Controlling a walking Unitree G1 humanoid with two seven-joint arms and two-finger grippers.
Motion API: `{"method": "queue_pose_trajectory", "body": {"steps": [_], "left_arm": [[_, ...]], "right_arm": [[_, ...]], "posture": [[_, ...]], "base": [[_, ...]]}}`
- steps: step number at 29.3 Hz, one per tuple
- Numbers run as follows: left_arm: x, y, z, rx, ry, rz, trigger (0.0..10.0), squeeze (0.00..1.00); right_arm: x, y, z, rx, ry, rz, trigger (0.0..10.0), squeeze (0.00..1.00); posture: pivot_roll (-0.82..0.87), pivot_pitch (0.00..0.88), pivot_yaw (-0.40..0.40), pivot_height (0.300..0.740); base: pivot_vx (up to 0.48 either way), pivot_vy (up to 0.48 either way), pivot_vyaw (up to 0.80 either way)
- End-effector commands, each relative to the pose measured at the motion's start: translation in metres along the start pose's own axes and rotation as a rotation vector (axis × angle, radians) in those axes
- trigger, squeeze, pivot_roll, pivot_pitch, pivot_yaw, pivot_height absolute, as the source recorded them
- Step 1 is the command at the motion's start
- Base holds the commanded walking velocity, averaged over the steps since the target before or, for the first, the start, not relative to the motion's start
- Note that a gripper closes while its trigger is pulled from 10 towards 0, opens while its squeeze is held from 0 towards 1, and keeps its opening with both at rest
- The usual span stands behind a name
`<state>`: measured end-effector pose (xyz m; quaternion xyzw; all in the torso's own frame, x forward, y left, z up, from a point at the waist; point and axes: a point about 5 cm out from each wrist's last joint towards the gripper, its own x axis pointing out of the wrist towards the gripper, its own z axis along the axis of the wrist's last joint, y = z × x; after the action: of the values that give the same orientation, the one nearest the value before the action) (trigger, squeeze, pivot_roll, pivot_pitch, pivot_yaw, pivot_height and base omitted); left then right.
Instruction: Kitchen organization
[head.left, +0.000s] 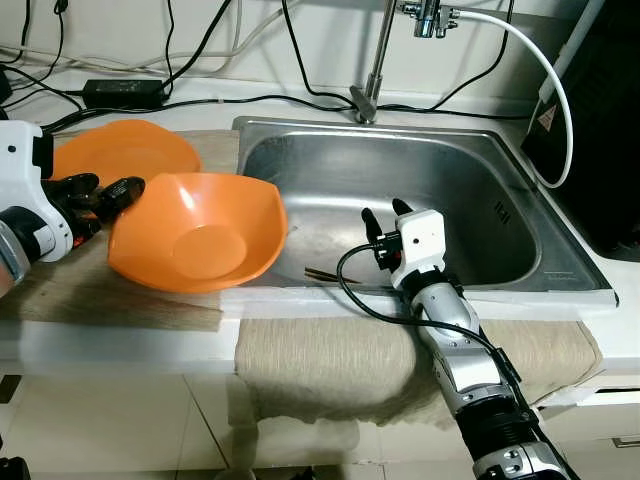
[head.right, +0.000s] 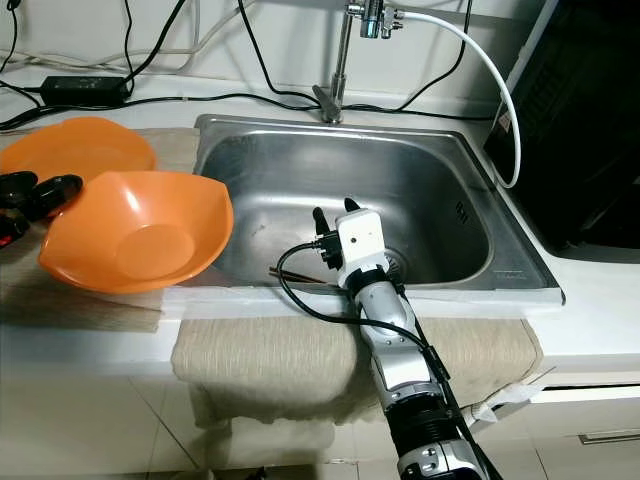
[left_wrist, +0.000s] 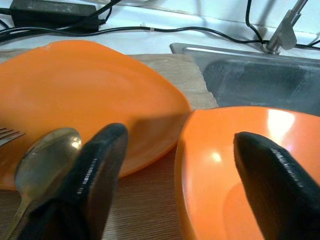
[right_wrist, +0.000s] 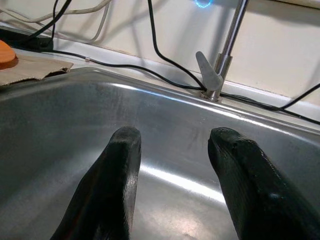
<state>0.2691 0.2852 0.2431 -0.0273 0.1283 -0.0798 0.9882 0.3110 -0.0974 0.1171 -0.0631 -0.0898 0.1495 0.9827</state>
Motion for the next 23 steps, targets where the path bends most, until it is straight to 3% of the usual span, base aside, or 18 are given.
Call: {"method": "queue_pose_trajectory", "body": {"steps": [1, 8, 9, 10, 23], "left_arm": [[-0.003, -0.003, 0.003, 0.005, -0.003, -0.026, 10.0, 1.00], [-0.007, -0.009, 0.003, 0.019, 0.007, -0.076, 10.0, 1.00], [-0.007, -0.010, 0.002, 0.005, 0.016, -0.082, 10.0, 0.10], [-0.007, -0.009, 0.001, -0.004, 0.022, -0.080, 10.0, 0.00], [-0.009, -0.003, -0.012, -0.096, 0.094, -0.055, 10.0, 0.00]], "right_arm": [[-0.004, -0.002, -0.010, 0.002, 0.050, -0.002, 10.0, 0.00], [-0.003, -0.001, -0.011, 0.004, 0.052, 0.001, 10.0, 0.00], [-0.003, -0.001, -0.011, 0.004, 0.053, 0.002, 10.0, 0.00], [-0.003, -0.001, -0.011, 0.004, 0.053, 0.003, 10.0, 0.00], [-0.004, 0.001, -0.012, 0.006, 0.056, 0.008, 10.0, 0.00]], "posture": [[0.21, 0.000, -0.042, 0.740], [0.22, 0.000, -0.043, 0.740], [0.22, 0.000, -0.044, 0.740], [0.22, 0.000, -0.044, 0.740], [0.22, 0.002, -0.041, 0.740]], "base": [[0.000, 0.000, 0.00], [0.000, 0.000, 0.00], [0.000, 0.000, 0.00], [0.000, 0.000, 0.00], [0.000, 0.000, 0.00]]}}
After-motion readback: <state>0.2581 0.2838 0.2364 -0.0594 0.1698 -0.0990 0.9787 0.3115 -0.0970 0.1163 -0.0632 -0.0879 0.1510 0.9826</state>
